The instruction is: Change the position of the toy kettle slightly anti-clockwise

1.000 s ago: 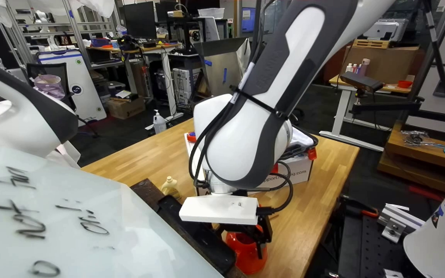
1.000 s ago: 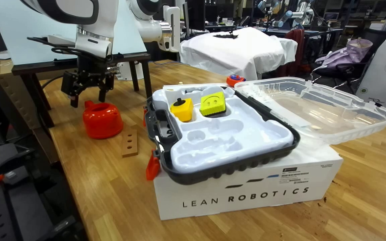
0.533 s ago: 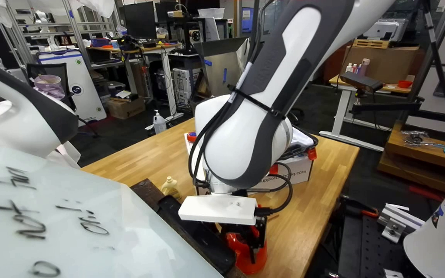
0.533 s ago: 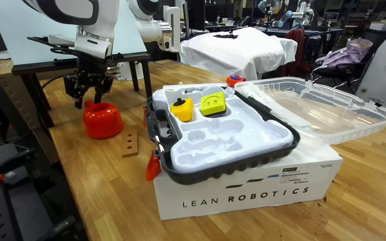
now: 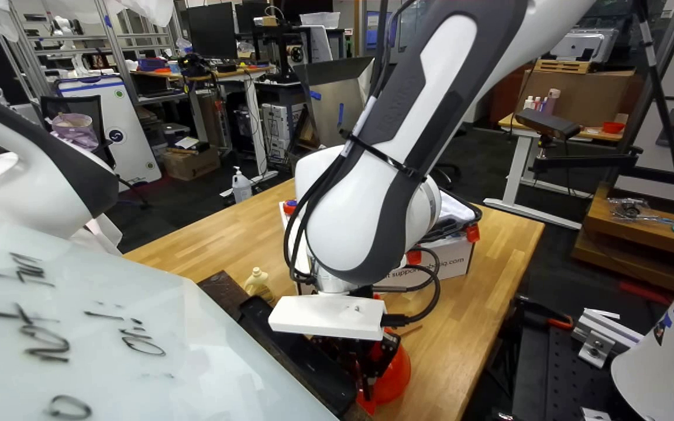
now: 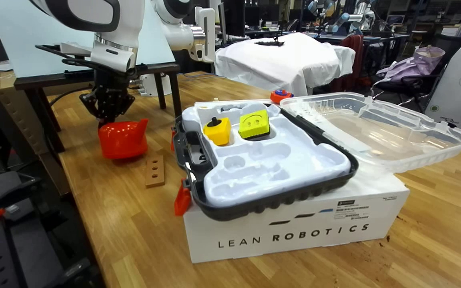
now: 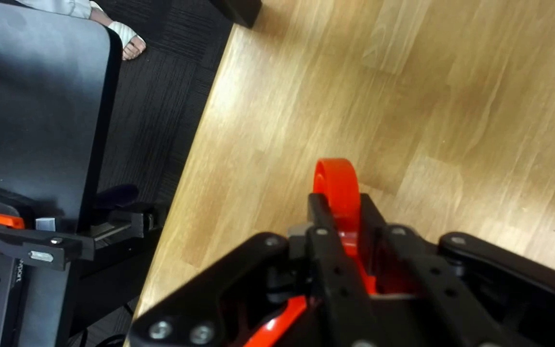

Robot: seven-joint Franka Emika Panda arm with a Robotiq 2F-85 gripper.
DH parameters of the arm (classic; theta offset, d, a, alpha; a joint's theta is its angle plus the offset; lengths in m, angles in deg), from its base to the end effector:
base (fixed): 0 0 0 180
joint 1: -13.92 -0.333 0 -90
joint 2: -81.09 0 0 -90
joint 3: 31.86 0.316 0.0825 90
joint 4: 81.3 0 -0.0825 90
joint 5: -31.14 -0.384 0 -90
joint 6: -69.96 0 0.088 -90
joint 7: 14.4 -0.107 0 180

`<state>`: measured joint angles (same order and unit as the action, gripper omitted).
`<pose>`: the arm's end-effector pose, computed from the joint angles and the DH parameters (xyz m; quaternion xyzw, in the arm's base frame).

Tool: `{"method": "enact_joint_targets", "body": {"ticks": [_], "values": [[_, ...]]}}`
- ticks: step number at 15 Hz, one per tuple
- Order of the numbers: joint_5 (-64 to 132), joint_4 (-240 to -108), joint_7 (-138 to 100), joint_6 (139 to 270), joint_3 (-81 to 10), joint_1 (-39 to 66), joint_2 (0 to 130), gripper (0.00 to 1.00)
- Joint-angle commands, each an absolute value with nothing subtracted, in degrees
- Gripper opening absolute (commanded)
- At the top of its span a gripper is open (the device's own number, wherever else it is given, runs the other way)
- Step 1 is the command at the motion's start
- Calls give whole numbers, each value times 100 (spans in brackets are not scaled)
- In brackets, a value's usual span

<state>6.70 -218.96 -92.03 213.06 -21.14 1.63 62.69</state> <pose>0.4328 0.1868 0.1677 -0.7750 0.6067 0.1770 0.0007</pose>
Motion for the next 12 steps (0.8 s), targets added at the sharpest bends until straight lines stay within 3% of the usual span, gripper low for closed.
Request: {"method": "enact_joint_targets", "body": {"ticks": [1,12], "values": [[550,-21887,-9091,21384,-2140,184,6254,5],[627,-22210,-7482,21214,-2031,285,6736,4]]}}
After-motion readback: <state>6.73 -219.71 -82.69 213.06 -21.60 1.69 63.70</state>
